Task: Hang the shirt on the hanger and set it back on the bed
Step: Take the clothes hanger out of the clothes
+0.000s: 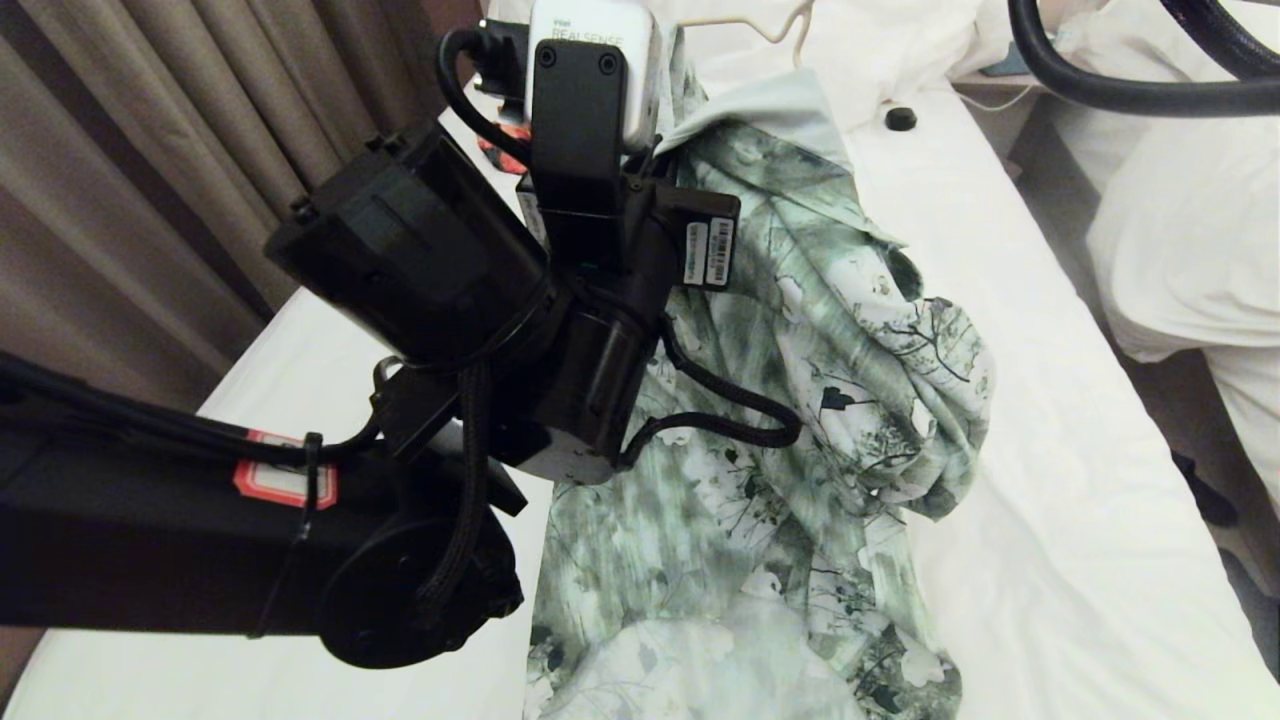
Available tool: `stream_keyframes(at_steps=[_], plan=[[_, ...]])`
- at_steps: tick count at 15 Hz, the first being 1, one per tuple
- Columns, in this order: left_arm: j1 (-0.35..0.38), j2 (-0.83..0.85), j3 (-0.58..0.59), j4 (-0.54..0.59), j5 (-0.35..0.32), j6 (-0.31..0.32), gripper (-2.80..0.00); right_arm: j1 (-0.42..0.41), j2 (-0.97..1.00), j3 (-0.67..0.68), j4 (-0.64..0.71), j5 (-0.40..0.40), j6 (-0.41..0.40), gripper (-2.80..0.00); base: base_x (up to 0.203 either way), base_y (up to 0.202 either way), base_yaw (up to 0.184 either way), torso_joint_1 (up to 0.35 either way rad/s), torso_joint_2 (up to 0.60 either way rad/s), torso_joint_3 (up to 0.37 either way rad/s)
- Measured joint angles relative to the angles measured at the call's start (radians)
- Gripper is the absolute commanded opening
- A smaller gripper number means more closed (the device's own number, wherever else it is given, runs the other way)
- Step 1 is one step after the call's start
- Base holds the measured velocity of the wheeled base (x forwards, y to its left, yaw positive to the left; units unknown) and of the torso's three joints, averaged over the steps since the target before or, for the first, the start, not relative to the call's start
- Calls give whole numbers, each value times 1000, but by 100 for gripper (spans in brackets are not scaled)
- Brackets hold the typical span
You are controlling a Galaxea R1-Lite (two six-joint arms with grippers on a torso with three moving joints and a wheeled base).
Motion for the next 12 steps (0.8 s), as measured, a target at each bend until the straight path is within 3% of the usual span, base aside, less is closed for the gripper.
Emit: stream_keyframes(at_steps=[6, 12], plan=[[42, 29, -138, 100, -10, -1, -280, 17, 3, 0, 14, 0, -1, -280, 0, 0, 0, 0, 0, 0], [83, 46, -118, 94, -14, -13, -280, 12, 4, 0, 14, 0, -3, -280, 0, 0, 0, 0, 0, 0]])
